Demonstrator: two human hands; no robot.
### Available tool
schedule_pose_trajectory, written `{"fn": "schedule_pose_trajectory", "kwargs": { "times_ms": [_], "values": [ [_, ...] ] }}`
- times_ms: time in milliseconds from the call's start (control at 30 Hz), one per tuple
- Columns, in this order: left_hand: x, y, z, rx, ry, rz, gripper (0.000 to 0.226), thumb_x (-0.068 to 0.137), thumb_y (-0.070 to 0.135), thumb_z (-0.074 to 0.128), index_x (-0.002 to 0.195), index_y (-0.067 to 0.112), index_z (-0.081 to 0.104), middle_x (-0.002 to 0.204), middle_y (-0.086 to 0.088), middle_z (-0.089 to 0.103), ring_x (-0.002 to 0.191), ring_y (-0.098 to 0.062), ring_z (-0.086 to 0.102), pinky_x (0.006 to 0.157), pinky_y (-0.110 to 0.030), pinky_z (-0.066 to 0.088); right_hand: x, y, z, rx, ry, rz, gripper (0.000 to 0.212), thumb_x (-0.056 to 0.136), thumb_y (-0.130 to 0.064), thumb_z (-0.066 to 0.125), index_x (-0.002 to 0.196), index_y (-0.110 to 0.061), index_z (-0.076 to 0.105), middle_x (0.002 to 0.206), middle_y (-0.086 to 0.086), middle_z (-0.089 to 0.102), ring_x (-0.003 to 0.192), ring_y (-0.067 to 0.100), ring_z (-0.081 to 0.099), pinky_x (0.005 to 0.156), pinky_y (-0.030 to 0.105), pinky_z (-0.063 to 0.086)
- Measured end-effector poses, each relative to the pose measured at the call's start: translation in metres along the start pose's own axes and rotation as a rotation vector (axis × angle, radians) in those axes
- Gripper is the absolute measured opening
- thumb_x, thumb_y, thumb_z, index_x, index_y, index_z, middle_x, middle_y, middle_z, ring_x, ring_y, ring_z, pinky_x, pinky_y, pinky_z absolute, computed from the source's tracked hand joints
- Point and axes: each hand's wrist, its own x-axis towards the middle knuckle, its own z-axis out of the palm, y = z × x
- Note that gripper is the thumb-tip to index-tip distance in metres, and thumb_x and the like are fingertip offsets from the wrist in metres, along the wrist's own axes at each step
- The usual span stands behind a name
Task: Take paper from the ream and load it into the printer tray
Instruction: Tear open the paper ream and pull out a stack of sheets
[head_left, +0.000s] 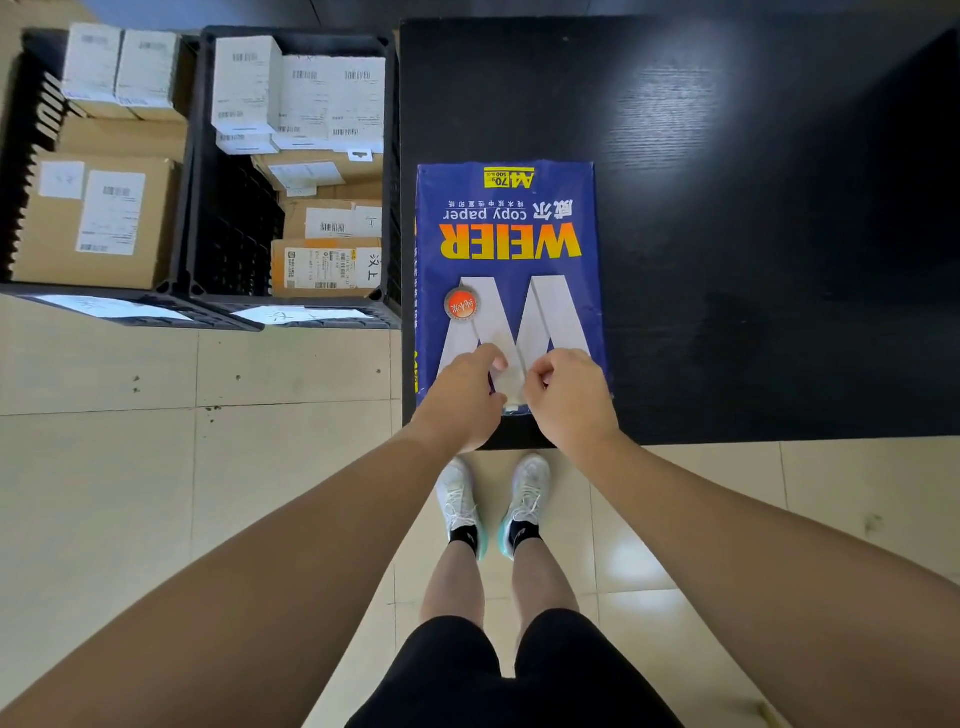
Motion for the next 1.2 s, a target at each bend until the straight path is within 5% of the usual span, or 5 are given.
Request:
{"fn": "schedule_pose_trajectory", "kwargs": {
  "times_ms": [233, 400, 767, 933, 1200],
  "values": [
    [0.0, 0.003, 0.0, -0.004, -0.011, -0.005, 0.032, 0.092, 0.012, 0.063, 0.121, 0.017, 0.051, 0.104, -0.004, 0.056, 0.084, -0.023, 0.054, 0.074, -0.029, 0.042, -0.002, 0.016, 0.002, -0.077, 0.01, -0.236, 0.018, 0.094, -0.017, 0.059, 0.108, -0.012, 0.068, 0.086, 0.011, 0.059, 0.075, 0.025, 0.058, 0.068, 0.04, 0.056],
    [0.0, 0.003, 0.0, -0.008, -0.013, -0.006, 0.032, 0.092, 0.011, 0.063, 0.121, 0.016, 0.051, 0.102, -0.003, 0.054, 0.084, -0.022, 0.052, 0.074, -0.028, 0.039, -0.003, 0.016, 0.004, 0.006, 0.051, -0.224, 0.018, 0.092, -0.016, 0.064, 0.101, -0.006, 0.077, 0.089, 0.012, 0.065, 0.076, 0.024, 0.064, 0.067, 0.025, 0.05],
    [0.006, 0.001, 0.003, 0.035, 0.012, 0.013, 0.029, 0.091, 0.006, 0.06, 0.117, 0.015, 0.048, 0.097, -0.009, 0.058, 0.08, -0.025, 0.053, 0.068, -0.035, 0.044, 0.007, 0.018, -0.004, 0.015, -0.161, -0.233, 0.015, 0.095, -0.009, 0.054, 0.086, -0.01, 0.065, 0.096, 0.003, 0.053, 0.081, 0.019, 0.056, 0.065, 0.025, 0.042],
    [0.007, 0.005, 0.008, 0.034, 0.078, 0.07, 0.016, 0.092, 0.01, 0.061, 0.109, 0.012, 0.061, 0.103, -0.011, 0.053, 0.084, -0.027, 0.055, 0.081, -0.039, 0.05, 0.01, 0.024, -0.007, 0.034, -0.231, -0.258, 0.012, 0.096, -0.009, 0.053, 0.088, -0.009, 0.063, 0.095, 0.002, 0.055, 0.083, 0.016, 0.054, 0.072, 0.028, 0.048],
    [0.01, -0.001, 0.019, 0.131, 0.111, 0.082, 0.014, 0.093, 0.005, 0.054, 0.097, 0.008, 0.067, 0.107, -0.012, 0.054, 0.096, -0.032, 0.056, 0.082, -0.047, 0.051, 0.015, 0.028, -0.014, 0.08, -0.245, -0.273, 0.019, 0.082, -0.023, 0.074, 0.098, -0.016, 0.066, 0.096, 0.001, 0.06, 0.082, 0.014, 0.052, 0.074, 0.02, 0.038]
  ]
}}
